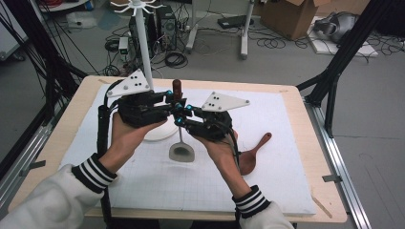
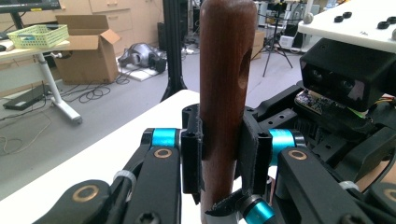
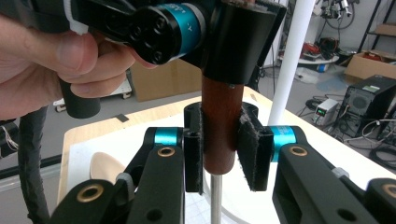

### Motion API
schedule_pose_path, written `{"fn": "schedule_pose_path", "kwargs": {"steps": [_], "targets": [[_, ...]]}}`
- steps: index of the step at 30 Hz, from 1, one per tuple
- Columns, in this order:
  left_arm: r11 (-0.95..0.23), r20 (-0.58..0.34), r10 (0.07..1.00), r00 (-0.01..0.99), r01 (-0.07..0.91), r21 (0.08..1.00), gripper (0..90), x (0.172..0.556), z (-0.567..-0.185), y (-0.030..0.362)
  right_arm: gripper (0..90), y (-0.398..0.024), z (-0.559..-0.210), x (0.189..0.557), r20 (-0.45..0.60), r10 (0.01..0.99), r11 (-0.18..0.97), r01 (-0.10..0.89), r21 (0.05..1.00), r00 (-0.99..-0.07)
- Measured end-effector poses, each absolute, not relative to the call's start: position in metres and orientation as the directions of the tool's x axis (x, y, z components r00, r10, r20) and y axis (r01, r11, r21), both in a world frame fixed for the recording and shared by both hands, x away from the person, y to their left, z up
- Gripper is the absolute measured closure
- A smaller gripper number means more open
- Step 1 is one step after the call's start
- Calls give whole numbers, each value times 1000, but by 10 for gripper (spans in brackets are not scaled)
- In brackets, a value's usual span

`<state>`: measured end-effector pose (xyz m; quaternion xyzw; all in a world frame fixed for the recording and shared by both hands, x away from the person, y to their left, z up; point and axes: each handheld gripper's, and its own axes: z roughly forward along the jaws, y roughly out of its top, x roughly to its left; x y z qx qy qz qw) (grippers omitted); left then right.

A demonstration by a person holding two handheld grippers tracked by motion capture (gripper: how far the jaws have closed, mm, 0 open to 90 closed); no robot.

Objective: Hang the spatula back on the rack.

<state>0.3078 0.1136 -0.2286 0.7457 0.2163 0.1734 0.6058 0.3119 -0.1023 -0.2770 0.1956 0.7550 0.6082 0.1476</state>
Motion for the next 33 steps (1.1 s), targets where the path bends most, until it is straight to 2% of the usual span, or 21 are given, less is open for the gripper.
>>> {"fn": "schedule_pose_path", "kwargs": {"steps": [7, 9, 12, 17, 20, 22, 25, 30, 32, 33], "targets": [[-159, -16, 515, 857, 115, 981, 732, 309, -228, 116, 714, -102, -277, 312, -6, 460, 187, 90, 978, -888], [-157, -27, 508, 861, 124, 980, 732, 310, -228, 116, 633, -102, -276, 311, -29, 469, 187, 67, 980, -883], [-162, -27, 504, 863, 125, 979, 732, 310, -228, 117, 568, -103, -275, 311, -32, 474, 190, 67, 979, -880], [-153, -30, 511, 859, 125, 980, 732, 311, -225, 123, 326, -104, -276, 312, -41, 482, 215, 73, 974, -875], [-155, -23, 517, 856, 120, 981, 732, 312, -223, 128, 262, -108, -277, 314, -35, 478, 216, 79, 973, -878], [-166, -10, 523, 852, 113, 980, 732, 313, -222, 132, 149, -112, -278, 314, -25, 497, 210, 93, 973, -868], [-176, 5, 533, 846, 106, 979, 731, 313, -220, 138, 104, -118, -279, 314, -19, 498, 214, 101, 972, -867], [-170, -9, 539, 842, 119, 978, 732, 317, -218, 153, 105, -133, -280, 312, -15, 500, 206, 102, 973, -866], [-169, -8, 542, 840, 119, 979, 731, 318, -216, 158, 124, -138, -279, 312, -19, 510, 202, 98, 975, -860], [-172, -5, 544, 839, 117, 978, 731, 318, -215, 161, 163, -141, -279, 311, -6, 509, 198, 110, 974, -861]]}}
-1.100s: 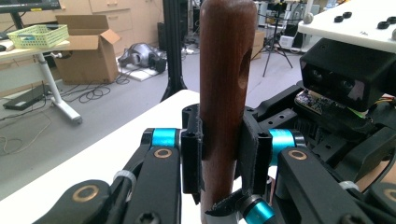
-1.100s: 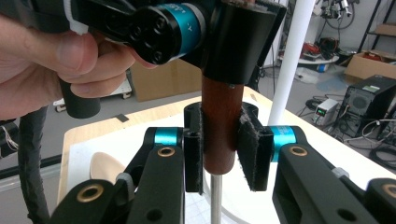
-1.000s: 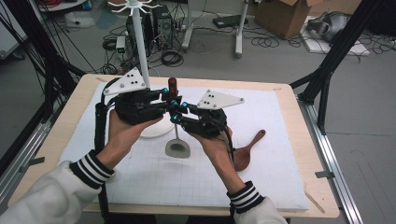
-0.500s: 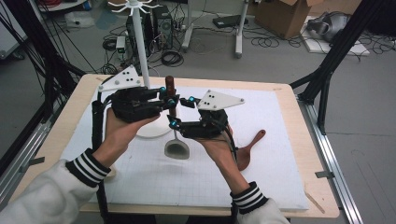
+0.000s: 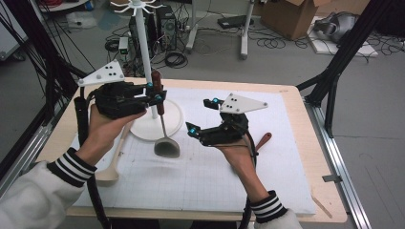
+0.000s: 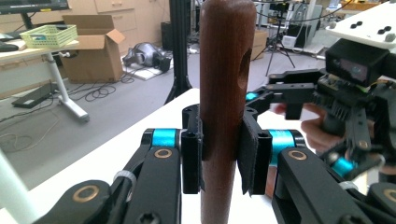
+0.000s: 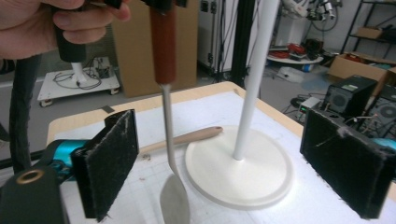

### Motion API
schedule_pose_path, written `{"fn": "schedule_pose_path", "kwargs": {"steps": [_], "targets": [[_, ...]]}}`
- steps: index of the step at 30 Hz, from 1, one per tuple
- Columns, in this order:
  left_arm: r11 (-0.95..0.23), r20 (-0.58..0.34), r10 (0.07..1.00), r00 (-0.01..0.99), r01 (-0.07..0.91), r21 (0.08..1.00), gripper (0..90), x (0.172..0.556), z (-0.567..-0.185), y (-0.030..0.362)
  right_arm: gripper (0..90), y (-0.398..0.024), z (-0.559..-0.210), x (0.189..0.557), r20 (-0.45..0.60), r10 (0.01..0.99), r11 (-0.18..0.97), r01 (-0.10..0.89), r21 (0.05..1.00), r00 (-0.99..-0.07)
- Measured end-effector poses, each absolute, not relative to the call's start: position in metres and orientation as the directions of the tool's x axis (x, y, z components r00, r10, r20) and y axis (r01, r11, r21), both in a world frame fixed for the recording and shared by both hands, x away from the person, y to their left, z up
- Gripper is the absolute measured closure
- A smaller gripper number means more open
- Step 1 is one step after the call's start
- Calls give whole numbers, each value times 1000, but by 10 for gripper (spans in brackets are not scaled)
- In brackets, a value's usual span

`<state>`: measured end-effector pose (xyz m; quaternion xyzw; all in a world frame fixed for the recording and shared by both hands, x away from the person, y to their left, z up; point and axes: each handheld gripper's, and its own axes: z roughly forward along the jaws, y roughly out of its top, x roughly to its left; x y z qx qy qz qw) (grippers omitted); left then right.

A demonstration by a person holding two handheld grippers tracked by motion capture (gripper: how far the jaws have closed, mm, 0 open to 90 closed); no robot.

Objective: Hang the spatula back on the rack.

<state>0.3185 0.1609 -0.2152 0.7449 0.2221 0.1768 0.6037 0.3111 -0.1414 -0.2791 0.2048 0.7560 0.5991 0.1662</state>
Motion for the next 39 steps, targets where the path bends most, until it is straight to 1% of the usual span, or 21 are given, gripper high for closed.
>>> {"fn": "schedule_pose_path", "kwargs": {"steps": [3, 4, 5, 12, 13, 14, 15, 17, 18, 21, 26, 31, 39], "targets": [[-173, 6, 561, 828, 111, 979, 731, 320, -213, 168, 188, -148, -278, 309, -6, 519, 202, 116, 972, -855], [-174, 6, 567, 824, 113, 978, 731, 321, -213, 170, 228, -151, -278, 308, -8, 521, 205, 116, 972, -854], [-173, 6, 572, 820, 114, 978, 731, 322, -213, 173, 239, -153, -278, 308, -14, 527, 199, 108, 974, -850], [-178, 2, 594, 804, 129, 976, 731, 330, -212, 187, 243, -169, -278, 304, -25, 572, 165, 85, 983, -820], [-176, -1, 594, 804, 131, 976, 731, 331, -211, 189, 228, -171, -278, 304, -29, 577, 163, 80, 983, -816], [-176, -3, 596, 803, 134, 975, 731, 332, -211, 191, 192, -172, -278, 303, -27, 584, 165, 85, 983, -811], [-178, -2, 596, 803, 135, 975, 731, 334, -211, 193, 127, -173, -278, 303, -28, 596, 167, 89, 982, -803], [-179, -5, 599, 801, 140, 974, 731, 336, -210, 196, 79, -175, -279, 304, -15, 608, 166, 109, 980, -794], [-181, -6, 600, 800, 142, 973, 731, 338, -210, 197, 2, -176, -279, 305, -13, 607, 160, 106, 981, -795], [-183, -9, 601, 799, 149, 972, 731, 342, -208, 201, 5, -180, -280, 305, -2, 607, 154, 115, 981, -795], [-193, -9, 597, 802, 154, 969, 731, 349, -202, 204, 5, -184, -279, 302, -34, 618, 186, 104, 977, -785], [-227, 8, 585, 811, 155, 962, 731, 357, -194, 205, 5, -194, -277, 300, -38, 639, 188, 108, 976, -768], [-227, -15, 570, 821, 176, 958, 731, 371, -185, 212, 5, -214, -277, 296, -46, 669, 191, 111, 975, -742]]}}
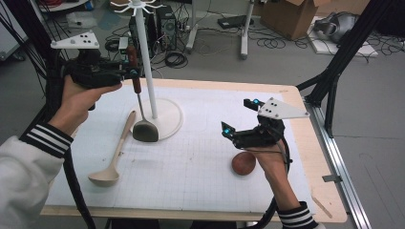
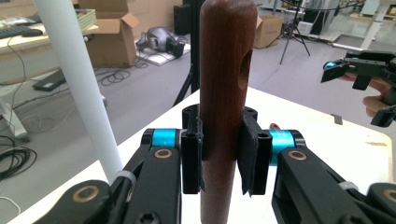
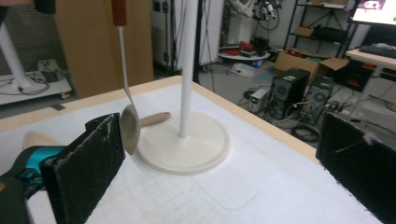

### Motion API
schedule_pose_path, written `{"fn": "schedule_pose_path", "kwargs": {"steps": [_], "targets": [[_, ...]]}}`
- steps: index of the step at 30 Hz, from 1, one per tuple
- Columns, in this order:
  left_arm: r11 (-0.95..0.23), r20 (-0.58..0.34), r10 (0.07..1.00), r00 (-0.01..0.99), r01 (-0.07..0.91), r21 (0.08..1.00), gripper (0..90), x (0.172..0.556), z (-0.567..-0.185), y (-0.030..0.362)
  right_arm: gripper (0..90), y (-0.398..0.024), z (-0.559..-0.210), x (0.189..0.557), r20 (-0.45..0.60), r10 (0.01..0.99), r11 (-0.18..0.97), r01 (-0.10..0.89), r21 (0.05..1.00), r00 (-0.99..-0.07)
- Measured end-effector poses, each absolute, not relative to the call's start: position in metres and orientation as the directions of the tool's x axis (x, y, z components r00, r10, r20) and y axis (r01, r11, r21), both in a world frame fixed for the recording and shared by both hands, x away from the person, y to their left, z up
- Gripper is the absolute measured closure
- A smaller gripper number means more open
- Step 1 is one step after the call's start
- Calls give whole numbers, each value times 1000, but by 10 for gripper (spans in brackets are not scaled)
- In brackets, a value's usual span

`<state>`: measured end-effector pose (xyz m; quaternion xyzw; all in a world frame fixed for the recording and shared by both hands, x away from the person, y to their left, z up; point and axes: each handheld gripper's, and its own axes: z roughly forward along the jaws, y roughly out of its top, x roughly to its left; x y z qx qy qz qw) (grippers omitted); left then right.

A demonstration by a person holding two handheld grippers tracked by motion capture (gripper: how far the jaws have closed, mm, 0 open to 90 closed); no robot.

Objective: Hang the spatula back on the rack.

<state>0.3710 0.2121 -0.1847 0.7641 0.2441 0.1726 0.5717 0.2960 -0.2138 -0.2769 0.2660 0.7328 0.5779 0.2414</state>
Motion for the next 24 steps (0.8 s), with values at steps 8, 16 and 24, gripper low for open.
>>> {"fn": "schedule_pose_path", "kwargs": {"steps": [8, 16, 24], "targets": [[-233, -28, 541, 841, 181, 955, 731, 384, -177, 212, 5, -230, -283, 293, -66, 673, 204, 99, 974, -737], [-232, -27, 525, 851, 174, 957, 731, 394, -163, 211, 5, -243, -291, 292, -70, 665, 213, 100, 972, -744], [-217, -38, 537, 843, 181, 959, 731, 403, -155, 212, 5, -253, -296, 288, -66, 665, 212, 103, 972, -744]]}}
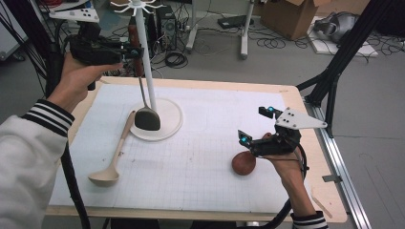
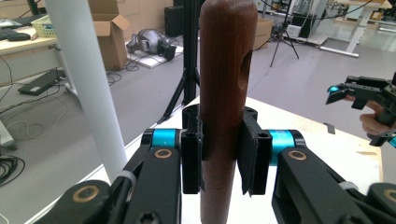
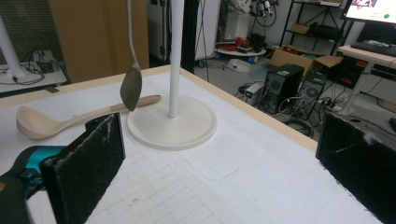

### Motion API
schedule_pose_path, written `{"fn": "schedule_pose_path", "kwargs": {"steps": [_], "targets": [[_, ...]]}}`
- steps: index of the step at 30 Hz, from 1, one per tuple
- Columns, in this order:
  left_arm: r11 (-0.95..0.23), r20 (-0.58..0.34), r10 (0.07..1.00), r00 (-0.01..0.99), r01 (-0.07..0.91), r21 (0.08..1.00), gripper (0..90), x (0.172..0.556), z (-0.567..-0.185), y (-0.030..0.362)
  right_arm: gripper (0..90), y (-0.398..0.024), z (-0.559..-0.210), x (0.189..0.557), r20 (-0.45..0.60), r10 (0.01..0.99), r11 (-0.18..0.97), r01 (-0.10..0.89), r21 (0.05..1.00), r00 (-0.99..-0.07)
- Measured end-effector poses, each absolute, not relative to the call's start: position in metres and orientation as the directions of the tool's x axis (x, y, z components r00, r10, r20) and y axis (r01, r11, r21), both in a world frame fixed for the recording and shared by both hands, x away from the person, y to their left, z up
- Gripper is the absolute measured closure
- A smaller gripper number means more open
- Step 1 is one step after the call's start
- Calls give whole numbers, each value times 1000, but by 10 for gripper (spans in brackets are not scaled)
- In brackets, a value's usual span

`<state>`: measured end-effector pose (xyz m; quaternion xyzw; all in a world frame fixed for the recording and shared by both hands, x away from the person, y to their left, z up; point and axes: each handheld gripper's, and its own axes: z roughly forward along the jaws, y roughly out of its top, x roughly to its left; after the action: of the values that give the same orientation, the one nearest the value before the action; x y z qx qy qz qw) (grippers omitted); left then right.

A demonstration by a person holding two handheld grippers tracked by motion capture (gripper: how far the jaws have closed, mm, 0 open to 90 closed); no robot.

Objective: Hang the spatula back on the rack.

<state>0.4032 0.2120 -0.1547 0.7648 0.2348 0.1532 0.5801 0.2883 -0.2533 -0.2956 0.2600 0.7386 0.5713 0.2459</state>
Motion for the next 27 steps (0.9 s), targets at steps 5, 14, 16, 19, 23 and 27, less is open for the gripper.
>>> {"fn": "schedule_pose_path", "kwargs": {"steps": [5, 14, 16, 19, 23, 27], "targets": [[-203, -38, 533, 845, 172, 964, 731, 405, -149, 213, 5, -257, -299, 288, -59, 667, 214, 114, 970, -742], [-186, -40, 550, 834, 169, 968, 731, 410, -141, 209, 5, -259, -301, 287, -50, 666, 209, 121, 970, -744], [-187, -39, 556, 830, 170, 968, 731, 411, -140, 210, 5, -259, -302, 287, -50, 664, 208, 119, 971, -746], [-205, -28, 557, 830, 170, 964, 731, 411, -138, 208, 5, -260, -302, 288, -48, 666, 204, 120, 972, -744], [-208, -21, 572, 820, 169, 963, 731, 412, -134, 207, 5, -259, -304, 288, -48, 664, 207, 121, 971, -746], [-198, -24, 578, 816, 168, 966, 731, 412, -132, 208, 5, -259, -305, 288, -44, 663, 206, 126, 970, -747]]}}
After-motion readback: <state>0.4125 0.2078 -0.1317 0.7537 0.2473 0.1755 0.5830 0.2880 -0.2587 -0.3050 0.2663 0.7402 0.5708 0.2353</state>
